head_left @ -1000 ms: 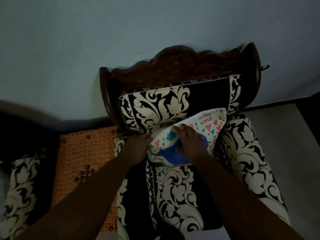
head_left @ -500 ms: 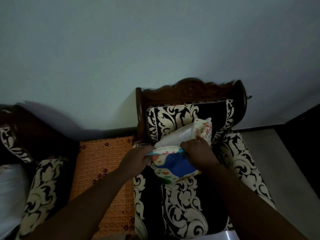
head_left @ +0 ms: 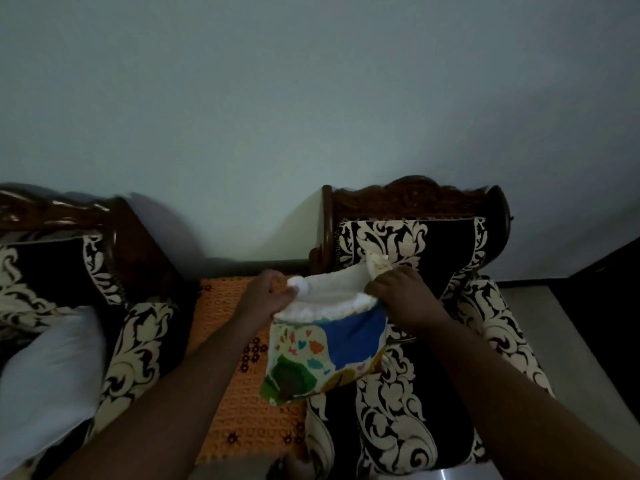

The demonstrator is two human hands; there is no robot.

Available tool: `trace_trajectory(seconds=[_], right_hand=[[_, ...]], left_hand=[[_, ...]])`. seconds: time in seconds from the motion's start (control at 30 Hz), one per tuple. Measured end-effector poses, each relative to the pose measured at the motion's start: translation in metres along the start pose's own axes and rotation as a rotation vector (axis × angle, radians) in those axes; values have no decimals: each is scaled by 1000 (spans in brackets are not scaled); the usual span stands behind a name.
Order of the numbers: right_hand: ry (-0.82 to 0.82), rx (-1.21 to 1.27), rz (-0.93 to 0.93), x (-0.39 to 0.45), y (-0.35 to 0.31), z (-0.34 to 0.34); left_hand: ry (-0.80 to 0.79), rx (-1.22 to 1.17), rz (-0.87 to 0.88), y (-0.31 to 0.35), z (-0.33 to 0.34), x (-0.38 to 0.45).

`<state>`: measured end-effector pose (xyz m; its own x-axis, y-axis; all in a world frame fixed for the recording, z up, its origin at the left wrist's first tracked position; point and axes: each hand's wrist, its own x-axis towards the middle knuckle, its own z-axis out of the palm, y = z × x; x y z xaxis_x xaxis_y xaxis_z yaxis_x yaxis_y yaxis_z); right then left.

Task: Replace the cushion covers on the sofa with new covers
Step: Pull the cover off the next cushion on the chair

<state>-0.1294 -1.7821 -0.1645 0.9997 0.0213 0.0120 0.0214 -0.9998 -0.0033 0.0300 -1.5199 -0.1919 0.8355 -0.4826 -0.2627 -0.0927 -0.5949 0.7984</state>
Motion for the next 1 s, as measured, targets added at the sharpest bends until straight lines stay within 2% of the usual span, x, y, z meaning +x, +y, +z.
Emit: trace_trajectory(seconds=[0.07, 0.1, 0.2, 0.3, 0.37, 0.4, 0.5, 0.57, 0.7, 0.8, 0.87, 1.0], right_hand=[[29, 49, -17, -10, -15, 16], [49, 104, -1, -13, -20, 20], [22, 169, 40, -20, -30, 26], [-204, 156, 19, -22, -37, 30], [-354, 244, 10, -19, -49, 25], [-375, 307, -4, -16, -57, 22], [-282, 446, -28, -11, -82, 24], [-156, 428, 24, -15, -97, 35], [67, 403, 166, -32, -117, 67], [140, 374, 244, -52, -122, 85], [127, 441, 209, -66, -125, 95], [-140, 429, 89, -97, -126, 133]], left_hand=[[-219, 110, 63, -23, 7, -5], [-252, 126, 32, -33, 11, -7], [-191, 162, -40, -58, 25, -7], [-185, 204, -23, -42, 32, -20], [-200, 223, 34, -30, 39, -28], [-192, 240, 60, -25, 42, -33], [-125, 369, 120, -24, 52, -32], [-116, 395, 148, -20, 53, -33], [-201, 264, 114, -24, 40, -33], [-328, 9, 0, -33, 32, -35], [-295, -48, -39, -34, 32, -36], [-6, 92, -38, -27, 33, -37]])
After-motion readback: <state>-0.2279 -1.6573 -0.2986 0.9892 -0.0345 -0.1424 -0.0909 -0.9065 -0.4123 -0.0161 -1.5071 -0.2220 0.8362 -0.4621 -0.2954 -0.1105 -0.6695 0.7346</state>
